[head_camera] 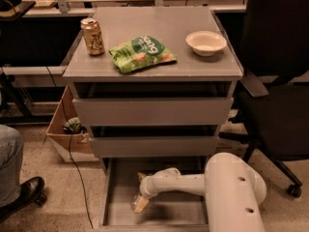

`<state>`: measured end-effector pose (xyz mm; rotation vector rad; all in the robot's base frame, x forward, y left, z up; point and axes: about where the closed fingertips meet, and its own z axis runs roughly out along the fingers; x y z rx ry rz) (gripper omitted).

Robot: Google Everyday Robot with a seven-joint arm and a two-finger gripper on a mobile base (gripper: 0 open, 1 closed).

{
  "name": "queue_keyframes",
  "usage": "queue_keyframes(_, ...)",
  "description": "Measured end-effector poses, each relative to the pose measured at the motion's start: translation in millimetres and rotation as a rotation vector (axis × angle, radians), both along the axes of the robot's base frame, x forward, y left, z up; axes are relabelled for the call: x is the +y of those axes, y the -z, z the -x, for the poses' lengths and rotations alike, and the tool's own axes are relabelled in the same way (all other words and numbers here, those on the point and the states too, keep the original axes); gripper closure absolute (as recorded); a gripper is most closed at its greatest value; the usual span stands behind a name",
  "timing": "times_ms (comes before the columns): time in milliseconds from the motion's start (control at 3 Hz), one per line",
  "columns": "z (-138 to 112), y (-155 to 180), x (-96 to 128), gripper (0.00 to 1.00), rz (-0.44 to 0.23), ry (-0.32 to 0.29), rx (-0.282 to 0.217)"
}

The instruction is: Pick water bottle from bottom drawer and place on counter

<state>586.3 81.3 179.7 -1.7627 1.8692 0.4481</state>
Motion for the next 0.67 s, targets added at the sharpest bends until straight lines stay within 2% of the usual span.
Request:
queue_keyframes(333,-5,12,-12,0.0,0.098,-0.123,-0.015)
queue_keyframes(667,-13,23,-21,0.0,0.143,-0.203,-0.025)
